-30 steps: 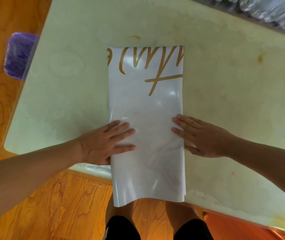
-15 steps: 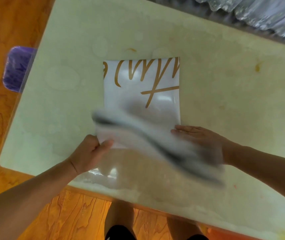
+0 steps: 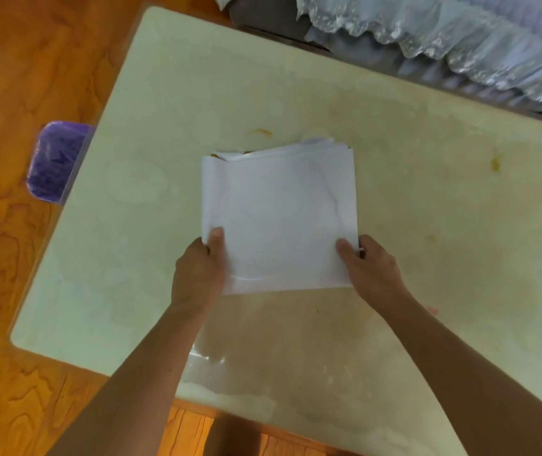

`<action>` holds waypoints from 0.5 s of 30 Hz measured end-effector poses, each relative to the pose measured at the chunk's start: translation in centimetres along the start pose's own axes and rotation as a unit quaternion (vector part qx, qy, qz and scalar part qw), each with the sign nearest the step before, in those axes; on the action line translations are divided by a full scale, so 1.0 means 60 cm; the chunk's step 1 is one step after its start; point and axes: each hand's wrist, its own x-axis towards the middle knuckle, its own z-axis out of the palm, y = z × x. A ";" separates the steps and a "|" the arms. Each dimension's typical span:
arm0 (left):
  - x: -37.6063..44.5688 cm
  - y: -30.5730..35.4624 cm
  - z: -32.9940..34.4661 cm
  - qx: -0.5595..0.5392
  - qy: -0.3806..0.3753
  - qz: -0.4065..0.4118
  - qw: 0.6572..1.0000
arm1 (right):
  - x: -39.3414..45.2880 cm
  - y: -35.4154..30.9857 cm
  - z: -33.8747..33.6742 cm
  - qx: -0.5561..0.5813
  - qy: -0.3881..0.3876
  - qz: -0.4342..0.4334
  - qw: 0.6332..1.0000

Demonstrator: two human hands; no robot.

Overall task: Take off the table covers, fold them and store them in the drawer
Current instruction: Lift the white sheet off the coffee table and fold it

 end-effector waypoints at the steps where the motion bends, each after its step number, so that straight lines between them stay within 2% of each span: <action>1: 0.000 0.007 0.000 -0.005 0.011 0.007 1.000 | 0.002 -0.005 0.001 -0.004 0.005 0.006 1.000; 5: 0.018 0.044 -0.012 -0.066 0.101 0.087 0.989 | -0.007 -0.021 0.005 -0.028 0.019 0.029 0.999; 8: 0.064 0.085 -0.013 -0.070 0.100 0.118 0.986 | -0.012 -0.042 0.012 -0.035 0.033 0.016 0.999; 10: 0.086 0.103 -0.012 -0.045 0.100 0.104 0.988 | -0.002 -0.064 0.013 0.036 0.051 0.010 0.998; 12: 0.093 0.099 -0.019 -0.086 0.102 0.140 0.981 | 0.017 -0.088 0.007 0.122 0.065 -0.010 0.990; 15: 0.088 0.081 -0.042 -0.220 0.000 0.161 0.962 | 0.052 -0.121 -0.011 0.260 0.039 -0.063 0.963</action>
